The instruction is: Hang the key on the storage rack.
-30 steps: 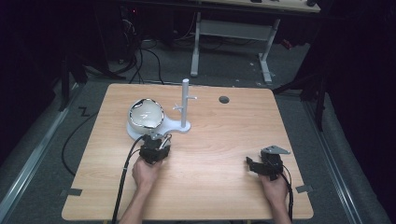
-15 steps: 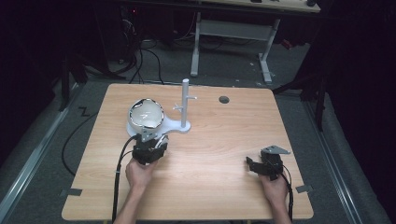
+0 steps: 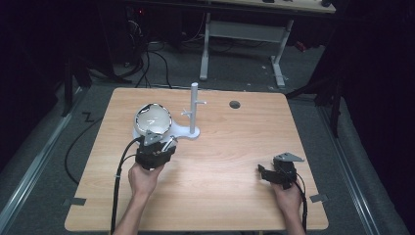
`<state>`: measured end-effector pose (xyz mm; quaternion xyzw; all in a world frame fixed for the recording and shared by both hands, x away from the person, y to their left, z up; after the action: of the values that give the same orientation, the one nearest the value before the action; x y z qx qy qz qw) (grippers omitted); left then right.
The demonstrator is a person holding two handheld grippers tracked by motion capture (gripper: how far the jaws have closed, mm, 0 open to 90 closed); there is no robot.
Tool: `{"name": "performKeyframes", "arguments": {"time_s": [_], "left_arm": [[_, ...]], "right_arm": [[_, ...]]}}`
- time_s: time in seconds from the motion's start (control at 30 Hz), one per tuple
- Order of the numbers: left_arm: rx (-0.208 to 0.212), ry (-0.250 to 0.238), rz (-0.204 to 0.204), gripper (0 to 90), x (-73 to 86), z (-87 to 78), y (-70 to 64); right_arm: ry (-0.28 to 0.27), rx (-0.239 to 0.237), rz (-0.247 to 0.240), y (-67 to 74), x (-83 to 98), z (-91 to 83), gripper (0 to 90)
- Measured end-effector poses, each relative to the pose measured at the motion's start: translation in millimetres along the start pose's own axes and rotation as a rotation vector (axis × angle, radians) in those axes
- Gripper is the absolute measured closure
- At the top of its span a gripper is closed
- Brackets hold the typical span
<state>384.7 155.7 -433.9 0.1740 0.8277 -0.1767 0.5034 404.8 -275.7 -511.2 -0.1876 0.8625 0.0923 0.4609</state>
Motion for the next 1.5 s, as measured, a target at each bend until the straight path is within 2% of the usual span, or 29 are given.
{"name": "performKeyframes", "arguments": {"time_s": [0.4,0.47,0.7,0.8,1.07,1.2,1.43,1.5], "left_arm": [[0.016,0.004,0.013,64.6,-8.8,-2.7,-2.0],[0.029,-0.009,-0.008,64.5,-10.2,-4.4,0.0],[0.052,-0.026,-0.039,64.3,-13.7,-7.9,3.8],[0.043,-0.025,-0.029,64.1,-17.4,-9.3,3.6],[0.053,-0.032,0.002,64.0,-32.3,-10.1,-0.1],[0.063,-0.044,-0.009,64.0,-36.2,-11.6,0.8],[0.066,-0.047,0.003,63.9,-46.7,-14.5,2.6],[0.078,-0.052,-0.009,63.9,-49.8,-15.5,4.3]], "right_arm": [[0.0,0.0,-0.002,0.0,0.1,-0.1,29.0],[0.0,0.0,-0.002,0.0,0.0,-0.1,28.9],[0.0,-0.002,-0.003,-0.2,0.1,-0.1,28.9],[0.0,-0.001,-0.003,-0.1,0.2,-0.2,28.9],[-0.001,-0.003,-0.005,-0.4,0.2,-0.2,28.9],[-0.001,-0.003,-0.005,-0.4,0.2,-0.2,28.9],[-0.001,-0.003,-0.005,-0.4,0.2,-0.2,28.9],[-0.001,-0.003,-0.005,-0.4,0.2,-0.2,28.9]]}}
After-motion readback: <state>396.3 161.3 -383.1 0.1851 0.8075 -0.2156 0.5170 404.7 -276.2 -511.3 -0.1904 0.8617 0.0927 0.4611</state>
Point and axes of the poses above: each handheld gripper's, and its own axes: z roughly forward along the jaws, x roughly out of its underside, y roughly to its left, the point moved 1 cm from there along z, roughly forward along the jaws, and after that the axes turned 9 degrees about -y, right-handed, at the moved point
